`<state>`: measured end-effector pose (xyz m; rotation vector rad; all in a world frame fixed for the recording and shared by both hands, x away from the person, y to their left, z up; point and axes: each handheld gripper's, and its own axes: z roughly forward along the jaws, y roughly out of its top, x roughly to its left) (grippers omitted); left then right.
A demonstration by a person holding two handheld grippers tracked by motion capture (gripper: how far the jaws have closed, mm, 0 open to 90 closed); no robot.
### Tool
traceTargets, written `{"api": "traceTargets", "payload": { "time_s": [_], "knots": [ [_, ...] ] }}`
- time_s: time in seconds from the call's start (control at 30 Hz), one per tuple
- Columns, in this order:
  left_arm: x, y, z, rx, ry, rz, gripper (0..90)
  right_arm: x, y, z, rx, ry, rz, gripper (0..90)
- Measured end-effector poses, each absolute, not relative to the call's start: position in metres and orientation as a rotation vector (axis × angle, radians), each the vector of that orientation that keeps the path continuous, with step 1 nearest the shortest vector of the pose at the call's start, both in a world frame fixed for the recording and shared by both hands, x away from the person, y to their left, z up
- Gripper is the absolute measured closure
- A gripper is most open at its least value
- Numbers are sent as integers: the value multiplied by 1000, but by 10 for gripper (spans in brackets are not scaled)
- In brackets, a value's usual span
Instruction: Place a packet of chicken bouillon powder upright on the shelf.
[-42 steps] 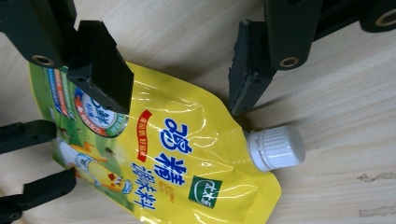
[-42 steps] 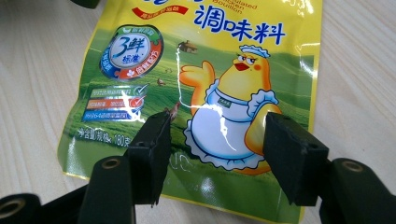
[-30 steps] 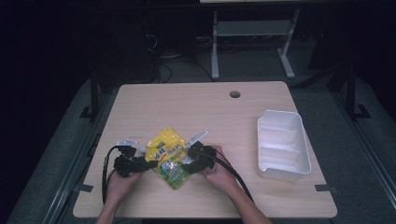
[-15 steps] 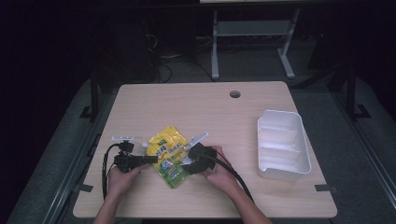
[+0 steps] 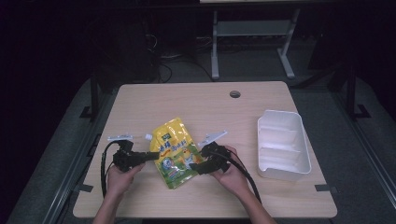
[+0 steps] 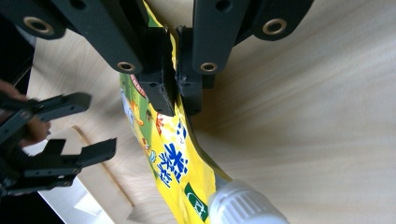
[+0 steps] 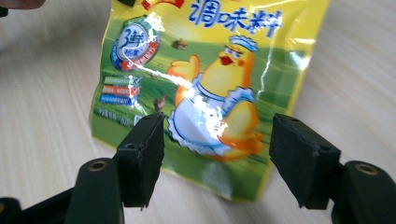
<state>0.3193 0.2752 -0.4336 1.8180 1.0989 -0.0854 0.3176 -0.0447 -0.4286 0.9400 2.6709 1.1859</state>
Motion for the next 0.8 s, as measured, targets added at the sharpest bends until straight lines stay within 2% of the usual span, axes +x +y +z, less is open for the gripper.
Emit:
{"api": "traceTargets", "payload": {
  "time_s": [0.33, 0.8],
  "knots": [
    [303, 265, -414, 1861, 964, -23, 867, 305, -77, -412, 963, 2606, 1268, 326],
    [283, 237, -397, 1955, 753, 29, 871, 307, -90, -408, 977, 2574, 1316, 343]
  ]
}}
